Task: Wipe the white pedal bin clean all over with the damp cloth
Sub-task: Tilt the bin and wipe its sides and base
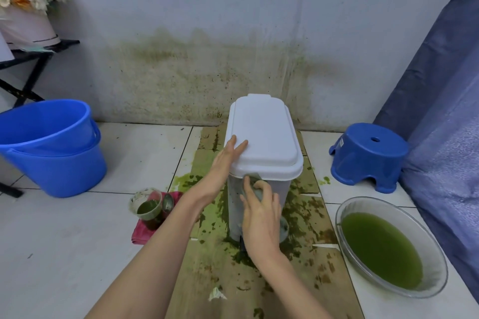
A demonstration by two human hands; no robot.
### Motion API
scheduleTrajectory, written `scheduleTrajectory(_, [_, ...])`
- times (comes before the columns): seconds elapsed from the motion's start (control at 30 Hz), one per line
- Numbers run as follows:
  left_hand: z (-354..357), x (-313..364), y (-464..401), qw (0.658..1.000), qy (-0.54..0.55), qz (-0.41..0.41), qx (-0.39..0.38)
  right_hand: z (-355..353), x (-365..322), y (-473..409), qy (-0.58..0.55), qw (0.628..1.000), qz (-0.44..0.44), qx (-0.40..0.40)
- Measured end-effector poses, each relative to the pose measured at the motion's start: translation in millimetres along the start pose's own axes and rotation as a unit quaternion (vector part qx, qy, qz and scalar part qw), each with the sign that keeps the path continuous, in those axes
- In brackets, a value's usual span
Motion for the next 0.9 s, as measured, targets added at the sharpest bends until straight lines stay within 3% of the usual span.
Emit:
scheduleTrajectory(0.13, [2,9,47,0.998,0.049,0.007,-0.031,-28,-6,-12,-0.216,0.968,0.026,-0.125])
scheduleTrajectory(0.2, [18,6,80,0.998,0.057,0.011,-0.017,-46,-1,-15,-0.247,0.961,0.050,-0.116])
scheduleTrajectory(0.27, [31,-1,92,0.992,0.117,-0.039,0.038,-59,-3,-14,-0.229,0.965,0.023,-0.127])
scheduleTrajectory(0.37, [42,1,91,0.969,0.218,-0.112,0.016,-66,-5,-13,-0.214,0.947,0.024,-0.240])
scheduleTrajectory(0.47, [41,3,90,0.974,0.186,-0.113,0.063,-79,-8,-13,-0.273,0.906,0.051,-0.319])
scheduleTrajectory(0.57, [40,4,87,0.967,0.156,-0.113,0.164,-89,-15,-19,-0.265,0.915,0.049,-0.301])
scheduleTrajectory(0.73, [22,3,55,0.926,0.205,-0.033,0.316,-102,-4,-78,-0.209,0.973,0.050,-0.089])
scheduleTrajectory(0.8, [16,3,35,0.903,0.239,0.002,0.357,-94,4,-113,-0.153,0.982,0.062,-0.093])
scheduleTrajectory(0.9, [16,-4,12,0.875,0.247,0.013,0.416,-68,17,-142,0.033,0.978,0.094,-0.184])
Point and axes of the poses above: each hand's wrist, its own y-axis away from the middle knuckle, its own z-axis out of the palm, x = y × z, the point moved 1 cm from there along -y, towards the middle knuckle, and after that the axes turned 10 degrees about -x, right-handed, at the moved point
